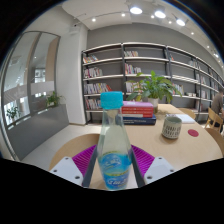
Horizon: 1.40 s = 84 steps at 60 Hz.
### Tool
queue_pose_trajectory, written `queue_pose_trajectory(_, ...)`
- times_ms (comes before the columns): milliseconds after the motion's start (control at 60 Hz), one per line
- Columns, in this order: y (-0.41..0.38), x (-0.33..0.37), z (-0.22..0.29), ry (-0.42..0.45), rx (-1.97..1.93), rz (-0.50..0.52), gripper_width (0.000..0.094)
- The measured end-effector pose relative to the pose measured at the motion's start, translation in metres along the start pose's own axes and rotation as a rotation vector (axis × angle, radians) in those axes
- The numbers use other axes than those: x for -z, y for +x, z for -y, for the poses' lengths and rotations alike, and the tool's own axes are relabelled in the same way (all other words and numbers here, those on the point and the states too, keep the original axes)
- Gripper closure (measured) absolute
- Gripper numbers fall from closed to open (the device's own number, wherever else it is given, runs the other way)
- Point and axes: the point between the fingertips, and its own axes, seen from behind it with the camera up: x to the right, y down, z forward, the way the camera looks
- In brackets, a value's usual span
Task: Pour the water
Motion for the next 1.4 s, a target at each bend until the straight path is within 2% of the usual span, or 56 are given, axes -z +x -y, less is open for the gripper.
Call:
queue_pose_trajectory(33, 0.017, -0.007, 0.002, 0.015, 0.018, -0.009, 0.0363)
queue_pose_trajectory(100, 0.015, -0.010, 0.006, 0.041, 0.015, -0.001, 0.0392)
queue_pose_trajectory(283, 0.007, -0.019, 0.011, 0.085, 0.022, -0.009, 0.0579)
queue_pose_trajectory(467, 0.003, -0.032, 0.013, 0.057, 0.019, 0.028, 0.0580)
queue_pose_trajectory(583, 0.016, -0.052, 0.043, 0.073, -0.161, 0.034, 0.0581)
queue_pose_trajectory(817, 0.067, -0.128, 0.108, 0.044, -0.727, 0.110, 0.0580)
queue_pose_trajectory(917, 0.098, -0.154, 0.120, 0.031, -1.024, 0.148, 0.0580)
queue_pose_trajectory(983, 0.119, -0.165, 0.133, 0.061, -1.186, 0.173, 0.0580)
queue_pose_trajectory(1017, 0.118, -0.153, 0.147, 0.041, -1.284, 0.186, 0.0572)
queue_pose_trajectory(1100, 0.136, -0.177, 0.147, 0.050, -1.467, 0.223, 0.0573)
queue_pose_trajectory(1183, 0.154, -0.170, 0.163, 0.101, -1.624, 0.243, 0.0573)
queue_pose_trajectory(1283, 0.178, -0.182, 0.163, 0.153, -1.852, 0.262, 0.0572)
queue_pose_trajectory(1400, 0.195, -0.189, 0.161, 0.165, -2.055, 0.270, 0.0572)
